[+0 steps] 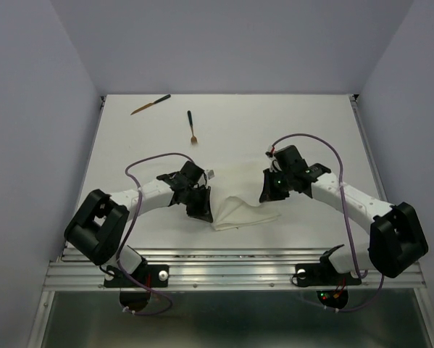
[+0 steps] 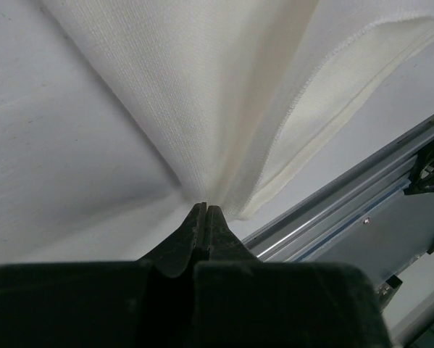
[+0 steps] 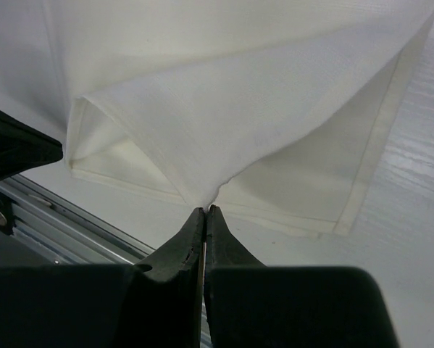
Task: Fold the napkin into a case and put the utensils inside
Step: Pick up the top corner of the square-folded napkin from the center of the board.
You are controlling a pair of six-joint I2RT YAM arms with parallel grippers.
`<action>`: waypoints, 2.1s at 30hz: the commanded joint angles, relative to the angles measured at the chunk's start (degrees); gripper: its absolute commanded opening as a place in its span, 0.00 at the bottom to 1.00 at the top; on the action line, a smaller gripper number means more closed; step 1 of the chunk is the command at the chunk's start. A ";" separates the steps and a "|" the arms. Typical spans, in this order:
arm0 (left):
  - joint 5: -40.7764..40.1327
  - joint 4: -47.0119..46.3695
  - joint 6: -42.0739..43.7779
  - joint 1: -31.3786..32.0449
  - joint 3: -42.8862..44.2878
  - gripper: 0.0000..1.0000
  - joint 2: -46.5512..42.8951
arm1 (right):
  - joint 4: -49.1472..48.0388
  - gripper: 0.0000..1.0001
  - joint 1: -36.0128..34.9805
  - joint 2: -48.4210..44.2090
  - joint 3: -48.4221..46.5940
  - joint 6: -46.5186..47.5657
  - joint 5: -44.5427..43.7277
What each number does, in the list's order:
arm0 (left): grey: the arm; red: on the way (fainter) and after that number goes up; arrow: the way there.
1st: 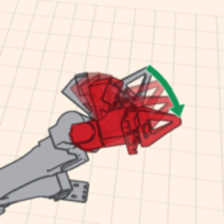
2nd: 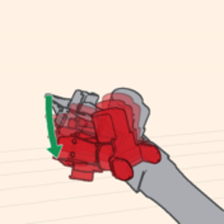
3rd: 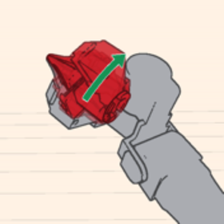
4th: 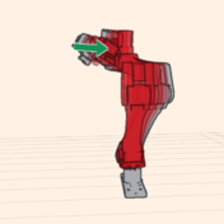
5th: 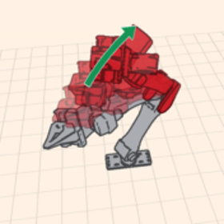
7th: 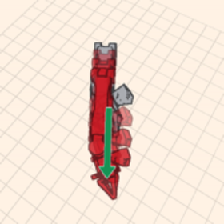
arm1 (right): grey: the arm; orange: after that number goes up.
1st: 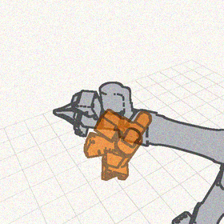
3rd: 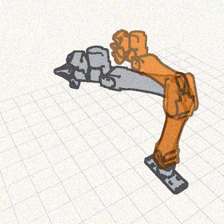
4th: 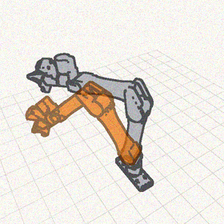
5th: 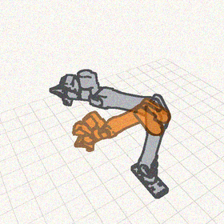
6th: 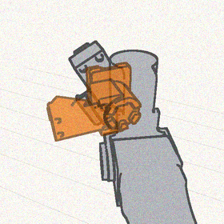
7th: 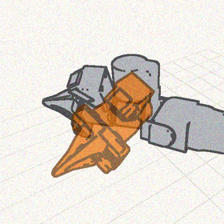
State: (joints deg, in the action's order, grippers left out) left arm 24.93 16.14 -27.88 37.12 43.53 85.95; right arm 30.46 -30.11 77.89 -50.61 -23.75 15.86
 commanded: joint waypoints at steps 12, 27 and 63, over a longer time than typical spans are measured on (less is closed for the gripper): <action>0.73 1.35 2.04 0.32 1.91 0.00 -3.95 | 6.63 0.01 -0.57 -6.60 1.12 0.63 -7.06; 3.11 0.03 2.74 0.76 1.38 0.00 -4.13 | 11.46 0.01 -0.57 -7.58 -0.28 -0.24 -13.83; 2.49 -4.98 1.42 2.78 -1.43 0.00 3.08 | -7.95 0.01 -0.57 6.57 -11.88 -1.56 -1.89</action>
State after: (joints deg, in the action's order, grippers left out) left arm 27.92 11.92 -26.39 39.68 43.05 88.40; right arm 29.15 -30.11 82.78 -58.76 -25.12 10.20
